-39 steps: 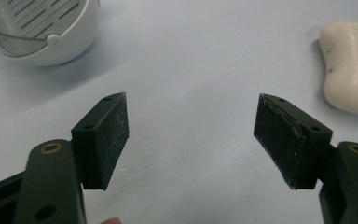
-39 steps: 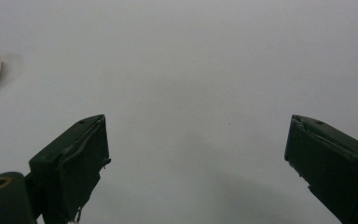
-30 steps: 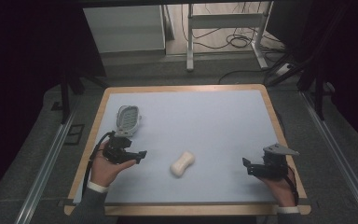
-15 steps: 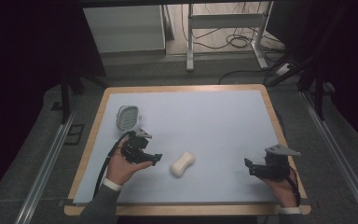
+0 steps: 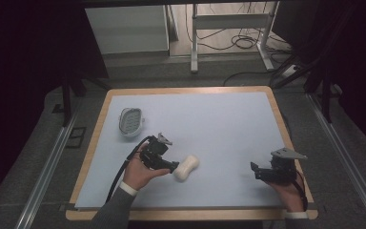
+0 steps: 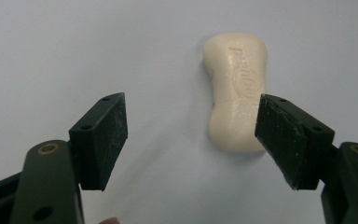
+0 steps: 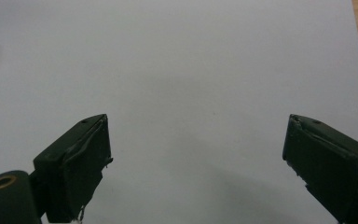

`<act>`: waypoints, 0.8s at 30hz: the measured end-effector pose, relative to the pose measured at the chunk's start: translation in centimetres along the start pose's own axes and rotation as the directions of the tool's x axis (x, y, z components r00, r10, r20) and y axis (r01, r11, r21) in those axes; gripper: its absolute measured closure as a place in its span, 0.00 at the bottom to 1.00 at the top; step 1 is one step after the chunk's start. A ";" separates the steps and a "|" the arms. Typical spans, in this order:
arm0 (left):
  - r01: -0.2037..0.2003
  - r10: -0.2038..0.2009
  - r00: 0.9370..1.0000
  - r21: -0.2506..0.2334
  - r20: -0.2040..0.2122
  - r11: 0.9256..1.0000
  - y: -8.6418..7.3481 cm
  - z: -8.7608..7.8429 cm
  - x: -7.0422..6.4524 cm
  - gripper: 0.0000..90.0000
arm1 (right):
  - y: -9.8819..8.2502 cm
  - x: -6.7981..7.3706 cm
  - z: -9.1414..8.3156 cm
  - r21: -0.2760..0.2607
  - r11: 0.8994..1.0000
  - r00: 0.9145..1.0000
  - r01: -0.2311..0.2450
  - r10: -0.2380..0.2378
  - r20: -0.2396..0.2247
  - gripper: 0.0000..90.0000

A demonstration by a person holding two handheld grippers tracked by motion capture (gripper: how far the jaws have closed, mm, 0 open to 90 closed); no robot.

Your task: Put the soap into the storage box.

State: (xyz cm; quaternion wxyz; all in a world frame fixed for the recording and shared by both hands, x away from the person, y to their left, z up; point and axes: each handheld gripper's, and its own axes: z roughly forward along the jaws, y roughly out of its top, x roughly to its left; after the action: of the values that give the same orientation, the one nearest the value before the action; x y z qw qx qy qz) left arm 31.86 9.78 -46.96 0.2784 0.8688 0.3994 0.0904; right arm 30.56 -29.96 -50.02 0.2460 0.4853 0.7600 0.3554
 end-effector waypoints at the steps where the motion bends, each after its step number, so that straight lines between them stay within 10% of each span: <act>1: 0.000 0.000 1.000 0.000 0.000 1.000 0.0 0.0 0.0 0.29 | 0.0 0.0 0.0 0.000 1.000 1.000 -0.002 0.002 0.000 0.08; 24: -0.046 0.043 0.998 0.079 0.035 0.996 1.6 3.7 -2.7 0.32 | -0.1 -0.2 0.0 0.005 1.000 1.000 -0.015 0.014 0.015 0.08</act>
State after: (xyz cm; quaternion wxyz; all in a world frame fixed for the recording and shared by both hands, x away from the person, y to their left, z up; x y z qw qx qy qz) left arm 32.50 5.43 -48.93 0.2483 0.8893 0.3784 0.0660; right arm 30.58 -30.19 -50.13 0.2477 0.4941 0.7556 0.3516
